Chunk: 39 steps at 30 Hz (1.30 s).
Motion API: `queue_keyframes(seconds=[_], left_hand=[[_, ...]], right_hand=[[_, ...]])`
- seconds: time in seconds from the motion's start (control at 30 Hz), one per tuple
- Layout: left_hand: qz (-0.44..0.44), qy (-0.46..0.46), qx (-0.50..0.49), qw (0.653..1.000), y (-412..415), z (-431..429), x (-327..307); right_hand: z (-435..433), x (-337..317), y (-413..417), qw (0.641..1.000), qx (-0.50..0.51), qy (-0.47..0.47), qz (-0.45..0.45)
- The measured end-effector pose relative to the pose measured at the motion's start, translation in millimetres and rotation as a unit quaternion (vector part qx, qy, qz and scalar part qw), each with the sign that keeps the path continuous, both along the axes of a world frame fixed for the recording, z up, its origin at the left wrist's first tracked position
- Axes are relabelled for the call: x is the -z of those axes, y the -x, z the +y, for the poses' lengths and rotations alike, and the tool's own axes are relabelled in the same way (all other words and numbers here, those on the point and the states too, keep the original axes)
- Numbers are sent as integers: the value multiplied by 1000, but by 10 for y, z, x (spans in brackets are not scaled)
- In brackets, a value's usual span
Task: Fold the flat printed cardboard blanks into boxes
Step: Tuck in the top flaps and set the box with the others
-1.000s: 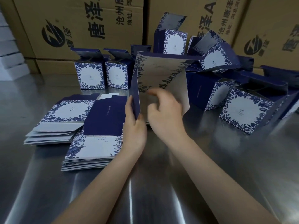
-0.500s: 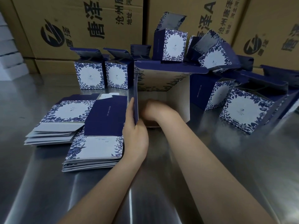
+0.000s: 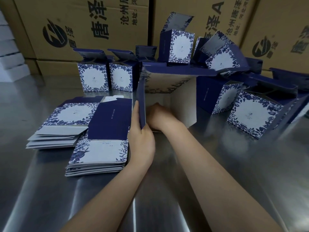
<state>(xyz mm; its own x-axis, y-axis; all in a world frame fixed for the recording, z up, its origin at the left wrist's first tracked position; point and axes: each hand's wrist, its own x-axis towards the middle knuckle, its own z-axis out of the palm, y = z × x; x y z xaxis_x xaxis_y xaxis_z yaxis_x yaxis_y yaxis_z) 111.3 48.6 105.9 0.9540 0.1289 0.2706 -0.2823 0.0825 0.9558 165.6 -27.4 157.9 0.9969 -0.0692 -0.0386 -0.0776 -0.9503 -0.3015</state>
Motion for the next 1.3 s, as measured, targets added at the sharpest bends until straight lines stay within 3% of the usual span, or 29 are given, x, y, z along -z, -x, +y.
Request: queue_keyframes(seconds=[0.1, 0.2, 0.47, 0.67, 0.93, 1.13, 1.3], left_hand=[[18, 9, -8, 1000, -13, -1, 19], [19, 9, -5, 1000, -3, -3, 25], [1, -7, -7, 1000, 7, -18, 22], [15, -4, -12, 1000, -23, -14, 38], [21, 7, -8, 1000, -15, -16, 37], [27, 2, -25, 999, -26, -20, 26], [24, 4, -24, 999, -6, -10, 18]], right_hand=[[-5, 66, 56, 995, 49, -15, -86], [-8, 156, 9, 998, 41, 24, -28], [-28, 63, -53, 997, -2, -16, 70], [-18, 70, 135, 994, 45, -46, -84], [2, 12, 177, 995, -17, -77, 63], [12, 2, 231, 999, -40, -31, 19], [26, 2, 228, 995, -55, -32, 74]])
